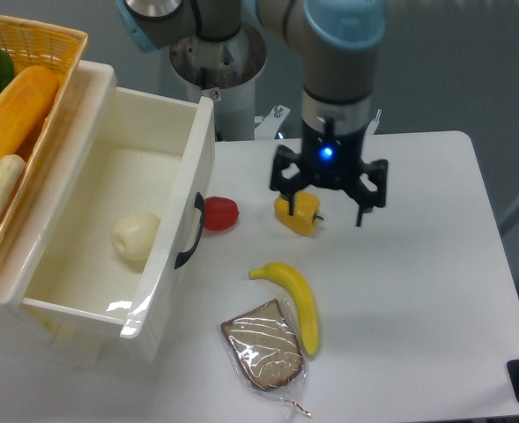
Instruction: Place the pear in the upper white drawer
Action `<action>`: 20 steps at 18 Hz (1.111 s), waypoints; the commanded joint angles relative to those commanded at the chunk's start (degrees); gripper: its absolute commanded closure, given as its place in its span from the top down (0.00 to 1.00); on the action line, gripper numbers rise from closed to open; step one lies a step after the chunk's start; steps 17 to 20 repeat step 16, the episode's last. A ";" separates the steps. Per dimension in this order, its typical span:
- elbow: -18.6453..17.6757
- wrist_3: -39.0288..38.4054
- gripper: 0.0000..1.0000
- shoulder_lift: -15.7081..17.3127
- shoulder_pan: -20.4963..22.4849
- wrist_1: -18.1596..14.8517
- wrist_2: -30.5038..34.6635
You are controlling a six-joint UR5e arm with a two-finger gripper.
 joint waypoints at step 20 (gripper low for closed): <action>1.67 26.40 1.00 -13.72 7.22 2.21 0.89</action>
